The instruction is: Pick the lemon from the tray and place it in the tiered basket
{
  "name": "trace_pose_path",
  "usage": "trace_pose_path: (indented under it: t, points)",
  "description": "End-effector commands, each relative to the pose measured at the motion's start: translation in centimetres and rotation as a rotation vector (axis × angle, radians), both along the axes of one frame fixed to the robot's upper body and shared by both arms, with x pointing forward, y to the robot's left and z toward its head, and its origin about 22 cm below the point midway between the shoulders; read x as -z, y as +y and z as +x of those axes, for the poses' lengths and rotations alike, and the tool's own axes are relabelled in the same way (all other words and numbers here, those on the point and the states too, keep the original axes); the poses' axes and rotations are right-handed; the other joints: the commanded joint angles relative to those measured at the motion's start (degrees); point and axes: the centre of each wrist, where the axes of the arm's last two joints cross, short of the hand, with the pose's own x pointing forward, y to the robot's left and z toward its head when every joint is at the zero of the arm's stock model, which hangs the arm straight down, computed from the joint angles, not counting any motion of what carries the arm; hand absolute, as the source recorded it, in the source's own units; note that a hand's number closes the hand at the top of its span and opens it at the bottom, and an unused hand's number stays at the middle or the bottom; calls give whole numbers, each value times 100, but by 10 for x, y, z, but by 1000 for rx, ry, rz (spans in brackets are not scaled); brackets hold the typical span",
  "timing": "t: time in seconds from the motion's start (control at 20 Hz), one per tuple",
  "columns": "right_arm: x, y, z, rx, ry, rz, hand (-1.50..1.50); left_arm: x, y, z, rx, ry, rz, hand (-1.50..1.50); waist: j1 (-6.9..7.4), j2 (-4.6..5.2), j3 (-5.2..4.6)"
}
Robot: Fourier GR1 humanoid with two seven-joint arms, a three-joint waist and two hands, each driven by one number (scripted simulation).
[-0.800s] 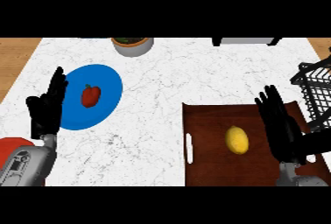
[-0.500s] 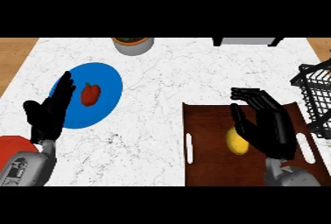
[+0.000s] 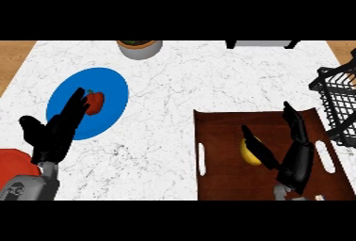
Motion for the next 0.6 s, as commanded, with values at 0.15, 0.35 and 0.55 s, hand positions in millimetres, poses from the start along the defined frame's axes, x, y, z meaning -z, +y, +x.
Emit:
trace_pose_path:
  t: [0.15,0.35,0.55]
  points:
    - [14,-29,-23,68,207,-371,-150,-4,8,-5,2,5,-2,0,-88,1,-49]
    - [13,-41,-37,-12,479,-511,-150,-8,12,-9,1,0,-10,0,-19,-7,-73]
    - [7,-19,-44,-140,760,-539,-150,-12,11,-9,31,5,-4,0,158,9,-63]
